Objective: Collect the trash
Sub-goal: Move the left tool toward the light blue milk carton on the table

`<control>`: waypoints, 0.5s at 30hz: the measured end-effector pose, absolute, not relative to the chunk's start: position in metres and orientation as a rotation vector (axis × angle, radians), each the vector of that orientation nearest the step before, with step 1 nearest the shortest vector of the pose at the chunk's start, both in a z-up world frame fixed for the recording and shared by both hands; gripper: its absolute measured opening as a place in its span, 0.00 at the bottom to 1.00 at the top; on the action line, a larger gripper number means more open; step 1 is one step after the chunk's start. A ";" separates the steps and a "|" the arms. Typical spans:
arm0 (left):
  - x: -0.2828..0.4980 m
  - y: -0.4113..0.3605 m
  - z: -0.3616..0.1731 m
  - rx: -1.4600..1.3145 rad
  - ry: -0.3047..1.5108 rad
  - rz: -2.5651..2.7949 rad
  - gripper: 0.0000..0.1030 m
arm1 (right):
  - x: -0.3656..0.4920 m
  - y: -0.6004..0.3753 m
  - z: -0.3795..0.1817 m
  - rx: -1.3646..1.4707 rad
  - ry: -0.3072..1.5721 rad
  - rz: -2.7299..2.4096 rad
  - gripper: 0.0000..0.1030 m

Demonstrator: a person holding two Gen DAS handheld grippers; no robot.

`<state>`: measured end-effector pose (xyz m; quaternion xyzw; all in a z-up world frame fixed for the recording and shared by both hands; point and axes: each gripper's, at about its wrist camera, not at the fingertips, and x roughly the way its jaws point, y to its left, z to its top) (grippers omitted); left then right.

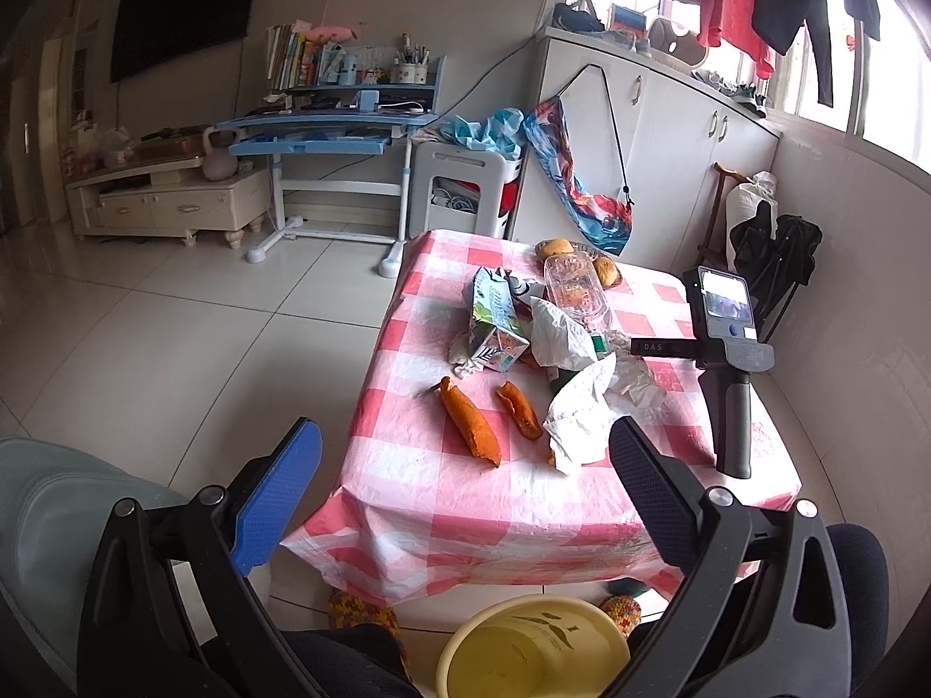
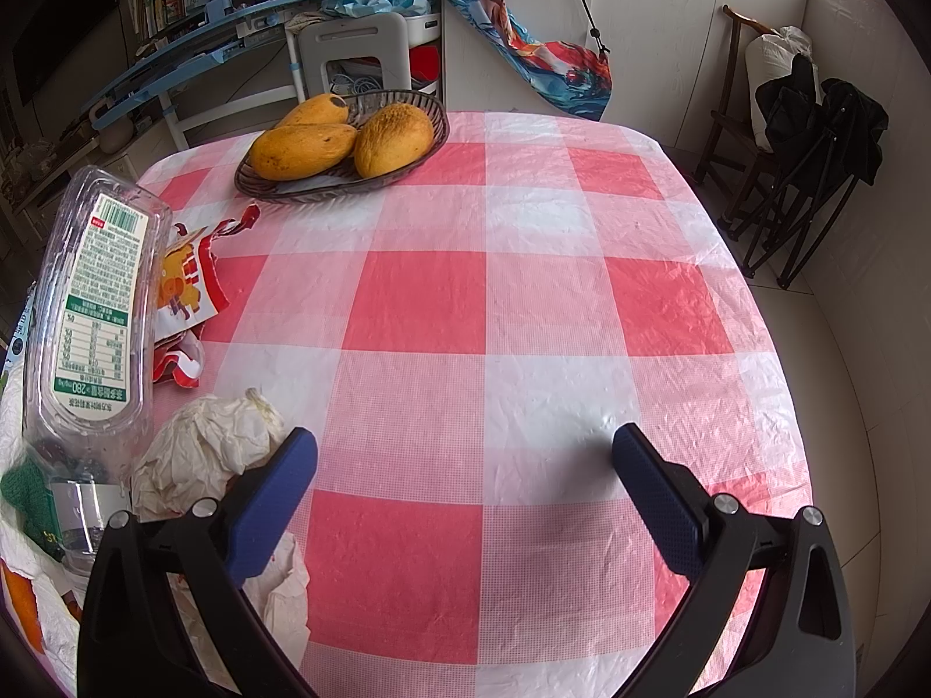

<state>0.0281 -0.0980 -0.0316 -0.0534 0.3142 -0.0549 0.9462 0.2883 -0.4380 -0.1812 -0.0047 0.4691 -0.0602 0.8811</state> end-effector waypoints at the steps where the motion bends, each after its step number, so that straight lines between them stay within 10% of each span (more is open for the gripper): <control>1: 0.028 -0.097 -0.032 -0.111 0.642 -0.115 0.93 | 0.288 -0.438 -0.181 -0.010 0.977 -0.125 0.94; 15: 0.027 -0.094 -0.025 -0.090 0.644 -0.108 0.93 | 0.288 -0.438 -0.181 -0.010 0.977 -0.125 0.94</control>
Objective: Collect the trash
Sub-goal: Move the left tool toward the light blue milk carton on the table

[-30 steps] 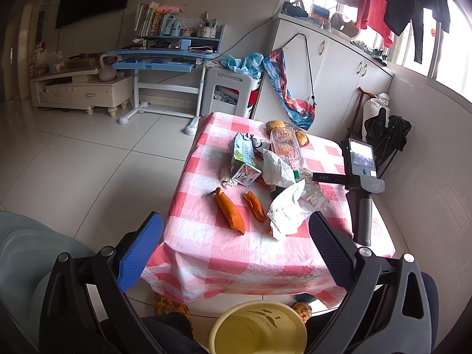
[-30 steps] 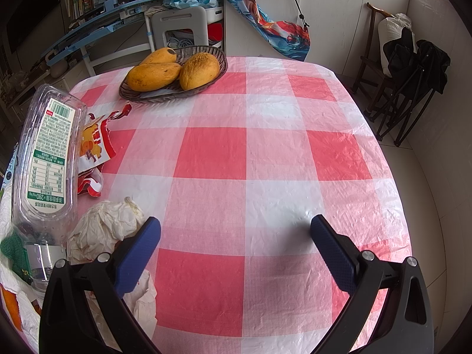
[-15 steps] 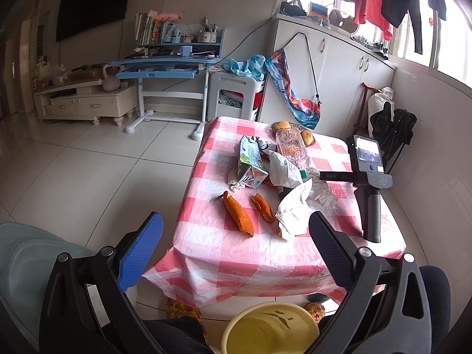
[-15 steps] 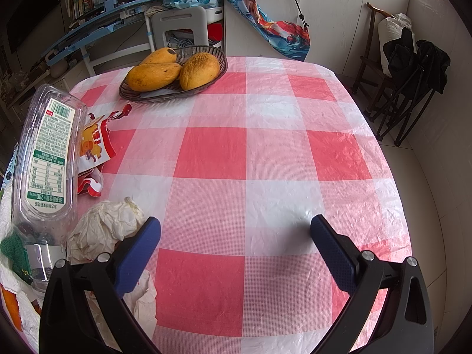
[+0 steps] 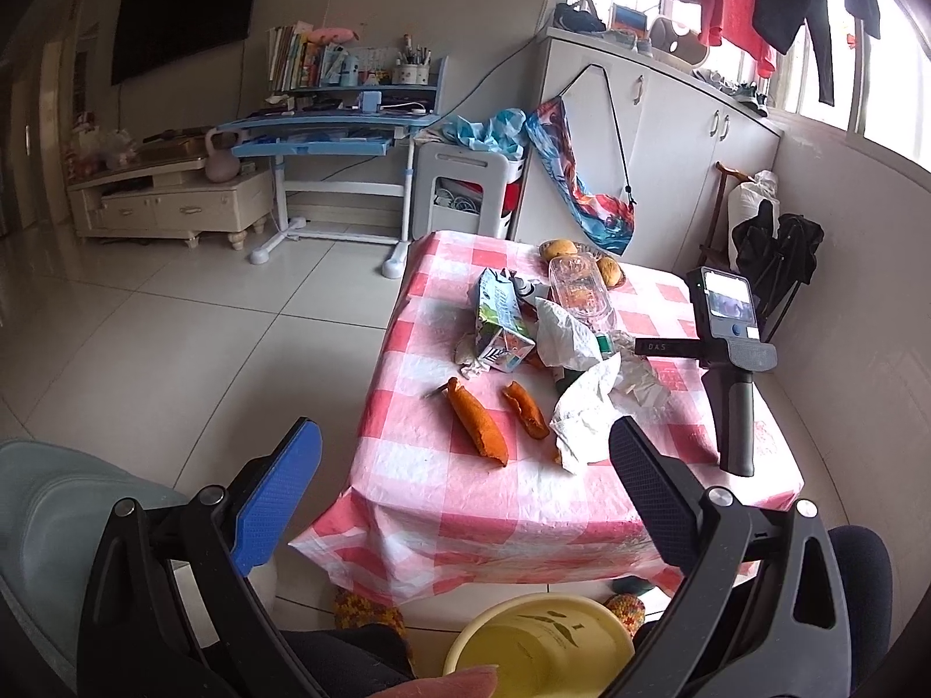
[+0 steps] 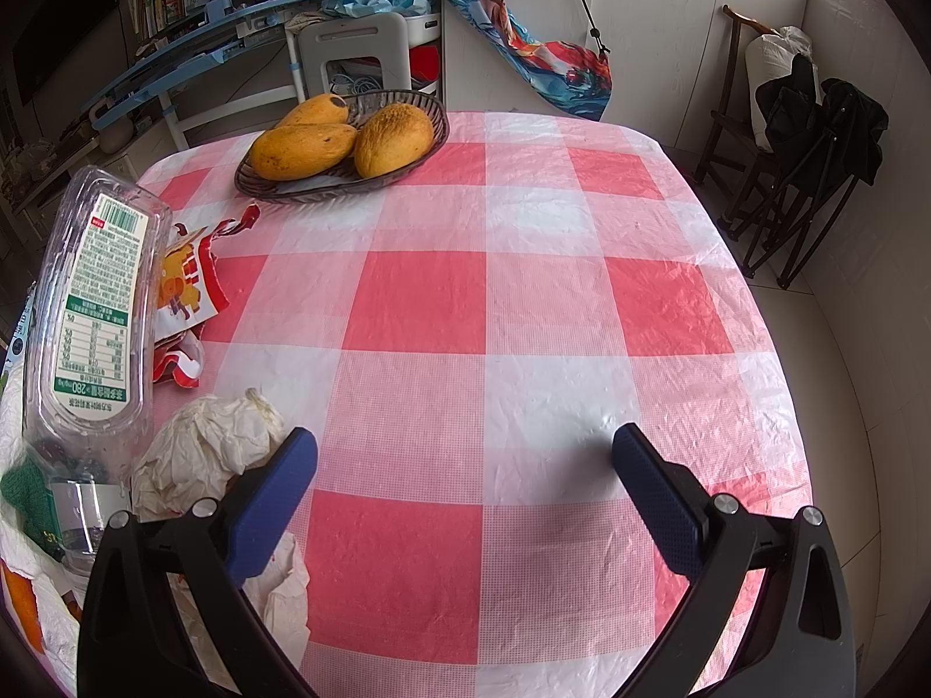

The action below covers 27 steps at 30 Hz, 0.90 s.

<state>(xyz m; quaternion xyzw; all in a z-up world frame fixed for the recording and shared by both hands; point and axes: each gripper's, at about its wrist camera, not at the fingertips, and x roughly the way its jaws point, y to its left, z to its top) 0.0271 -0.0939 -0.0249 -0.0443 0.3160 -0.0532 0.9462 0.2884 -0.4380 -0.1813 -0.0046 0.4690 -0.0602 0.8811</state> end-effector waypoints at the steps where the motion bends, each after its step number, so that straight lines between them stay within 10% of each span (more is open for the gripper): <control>1: 0.026 -0.095 -0.024 -0.080 0.641 -0.109 0.93 | 0.288 -0.438 -0.181 -0.010 0.977 -0.125 0.94; 27: 0.124 -0.107 -0.056 -0.071 0.835 -0.150 0.93 | 0.288 -0.438 -0.181 -0.010 0.977 -0.125 0.94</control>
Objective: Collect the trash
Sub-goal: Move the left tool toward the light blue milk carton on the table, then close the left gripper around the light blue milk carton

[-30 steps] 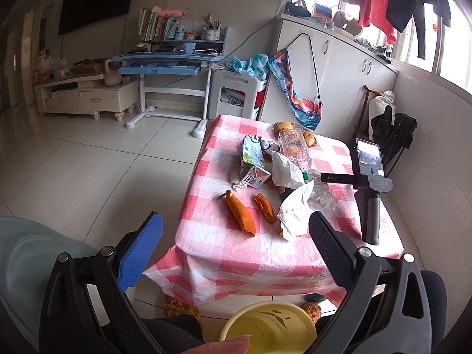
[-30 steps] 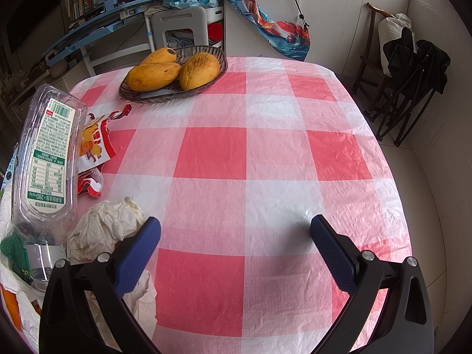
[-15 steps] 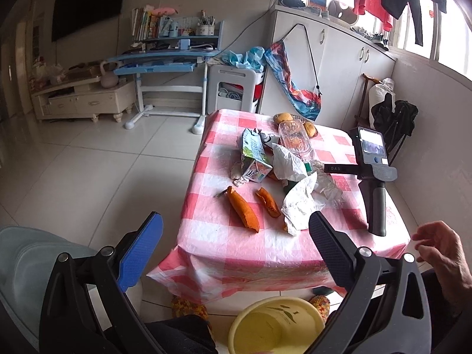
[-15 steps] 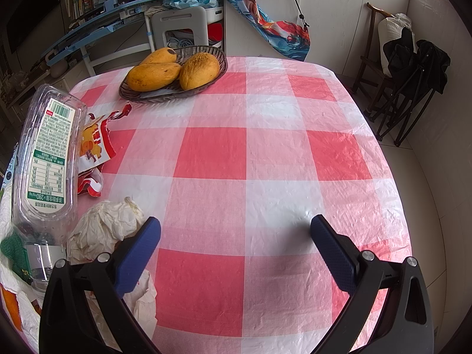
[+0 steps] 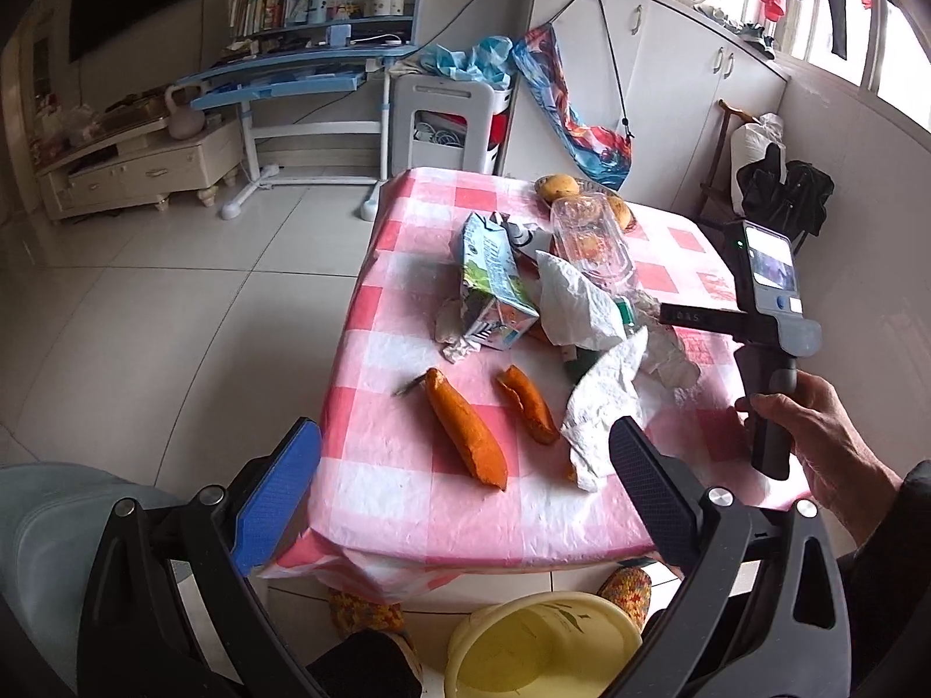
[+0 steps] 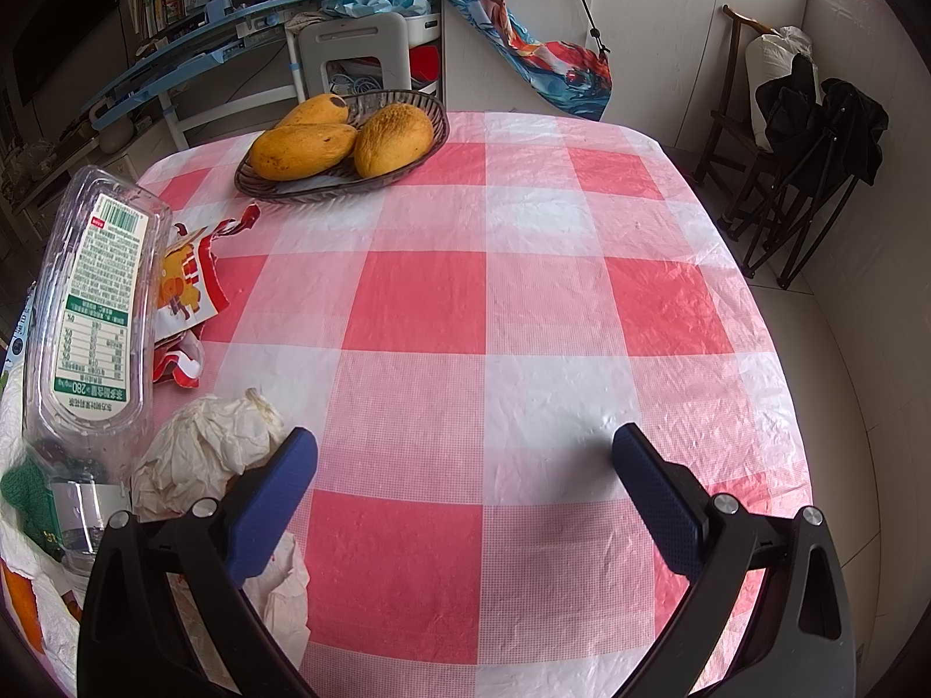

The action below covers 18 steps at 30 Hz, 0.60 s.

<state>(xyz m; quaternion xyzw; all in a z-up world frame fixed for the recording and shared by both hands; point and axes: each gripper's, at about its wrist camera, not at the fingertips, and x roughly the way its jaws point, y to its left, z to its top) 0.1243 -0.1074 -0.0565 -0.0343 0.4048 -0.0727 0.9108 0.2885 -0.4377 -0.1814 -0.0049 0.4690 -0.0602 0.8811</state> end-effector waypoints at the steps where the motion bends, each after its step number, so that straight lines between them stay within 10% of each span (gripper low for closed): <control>1: 0.133 -0.105 -0.057 -0.083 0.841 -0.144 0.93 | 0.288 -0.438 -0.181 -0.010 0.977 -0.125 0.94; 18: 0.285 -0.127 -0.090 -0.187 0.977 -0.128 0.92 | 0.204 -0.411 -0.094 0.020 0.789 0.208 0.94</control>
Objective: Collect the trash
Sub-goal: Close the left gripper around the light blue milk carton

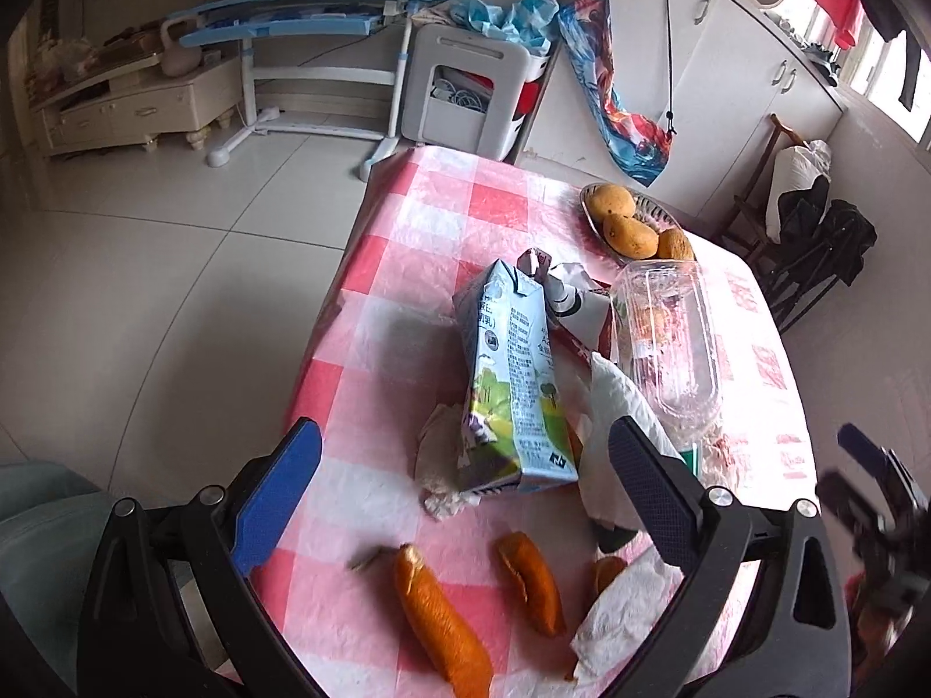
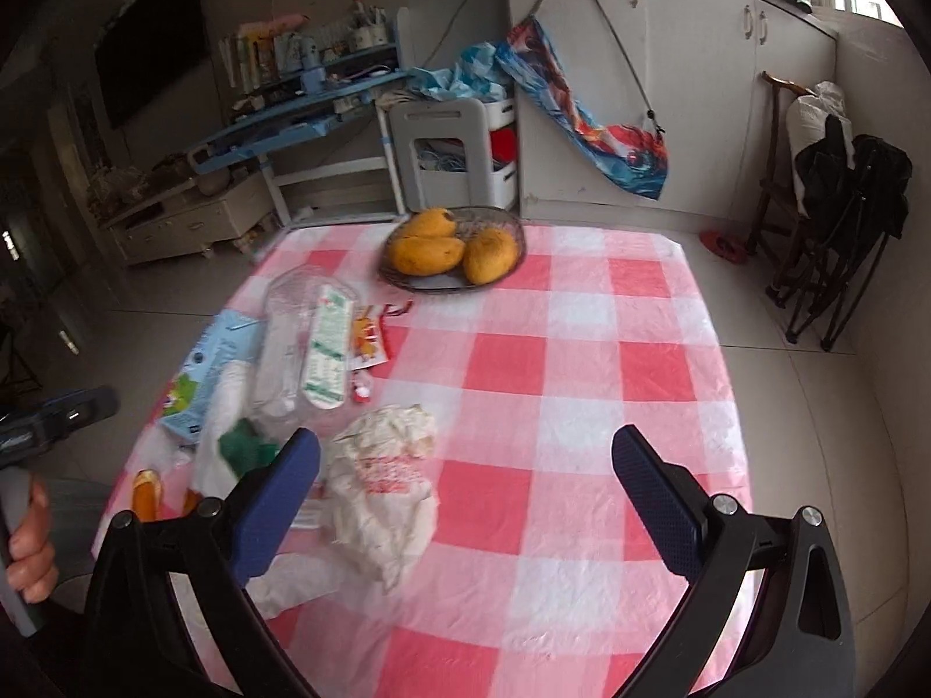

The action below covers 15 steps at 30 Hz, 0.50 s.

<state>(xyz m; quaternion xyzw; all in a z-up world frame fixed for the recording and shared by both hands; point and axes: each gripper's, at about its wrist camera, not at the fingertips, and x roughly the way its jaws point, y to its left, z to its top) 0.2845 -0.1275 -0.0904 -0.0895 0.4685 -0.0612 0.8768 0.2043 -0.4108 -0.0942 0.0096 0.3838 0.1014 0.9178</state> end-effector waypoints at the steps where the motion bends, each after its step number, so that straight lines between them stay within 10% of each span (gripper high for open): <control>1: 0.292 -0.130 -0.096 -0.186 0.990 -0.129 0.92 | 0.199 -0.396 -0.095 -0.015 0.785 0.249 0.94; 7: 0.324 -0.146 -0.117 -0.154 1.039 -0.136 0.81 | 0.190 -0.312 -0.113 -0.276 0.748 0.406 0.93; 15: 0.345 -0.144 -0.136 -0.166 1.102 -0.199 0.57 | 0.222 -0.298 -0.135 -0.201 0.819 0.421 0.64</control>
